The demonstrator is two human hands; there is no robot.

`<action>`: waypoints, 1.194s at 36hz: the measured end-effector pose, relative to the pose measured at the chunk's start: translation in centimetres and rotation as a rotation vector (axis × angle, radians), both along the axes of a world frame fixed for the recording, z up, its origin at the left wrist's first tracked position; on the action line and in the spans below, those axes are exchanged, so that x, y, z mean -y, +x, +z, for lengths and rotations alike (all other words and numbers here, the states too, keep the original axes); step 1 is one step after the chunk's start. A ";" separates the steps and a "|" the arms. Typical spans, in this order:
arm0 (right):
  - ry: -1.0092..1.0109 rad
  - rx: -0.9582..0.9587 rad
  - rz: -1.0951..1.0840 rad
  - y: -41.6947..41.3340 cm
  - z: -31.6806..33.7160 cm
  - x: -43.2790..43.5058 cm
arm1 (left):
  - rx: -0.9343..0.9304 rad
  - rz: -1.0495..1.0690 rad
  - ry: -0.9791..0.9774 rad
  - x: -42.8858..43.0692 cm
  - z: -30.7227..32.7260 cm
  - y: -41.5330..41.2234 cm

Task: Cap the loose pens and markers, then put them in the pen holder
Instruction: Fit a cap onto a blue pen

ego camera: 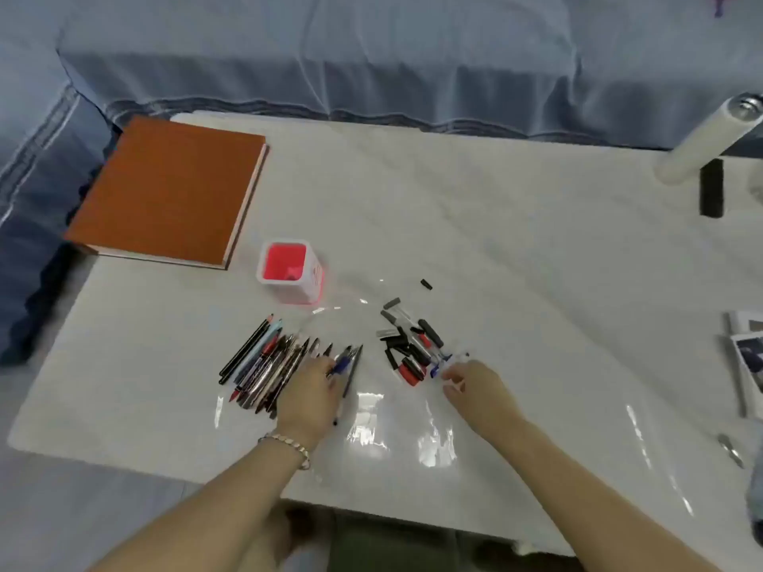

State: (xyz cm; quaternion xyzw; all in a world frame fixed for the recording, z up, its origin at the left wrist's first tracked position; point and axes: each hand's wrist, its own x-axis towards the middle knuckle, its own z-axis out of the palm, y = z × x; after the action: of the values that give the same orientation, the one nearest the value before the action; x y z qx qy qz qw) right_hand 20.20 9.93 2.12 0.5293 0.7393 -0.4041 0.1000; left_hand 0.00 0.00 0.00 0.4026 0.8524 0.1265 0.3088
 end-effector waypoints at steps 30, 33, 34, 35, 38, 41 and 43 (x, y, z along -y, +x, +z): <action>0.628 -0.330 0.231 0.0 -8.5 -0.7 | -0.521 -0.295 0.408 -0.3 -9.6 -2.3; 0.433 -0.665 -0.163 0.1 -6.5 0.4 | -0.261 -0.068 0.482 -0.3 -7.2 -1.2; 0.401 -0.776 -0.293 0.0 -5.7 0.6 | -0.095 -0.011 0.497 -0.2 -6.3 -0.6; 0.368 -0.870 -0.405 0.1 -5.0 0.7 | 0.070 0.030 0.517 -0.1 -5.4 0.1; 0.249 -1.044 -0.682 0.1 -3.3 1.1 | 0.345 0.063 0.606 0.2 -3.2 2.4; 0.170 -1.139 -0.797 0.3 -2.3 1.9 | 0.419 0.068 0.657 0.8 -1.9 4.0; 0.148 -1.155 -0.791 0.2 -1.8 2.6 | 0.522 0.083 0.692 1.1 -1.0 4.8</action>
State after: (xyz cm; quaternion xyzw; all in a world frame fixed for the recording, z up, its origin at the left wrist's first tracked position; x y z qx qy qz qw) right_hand 20.45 7.28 0.28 0.4647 0.4516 -0.5752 -0.4993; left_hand 4.78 -1.08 -1.05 0.4022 0.6685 0.5147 0.3556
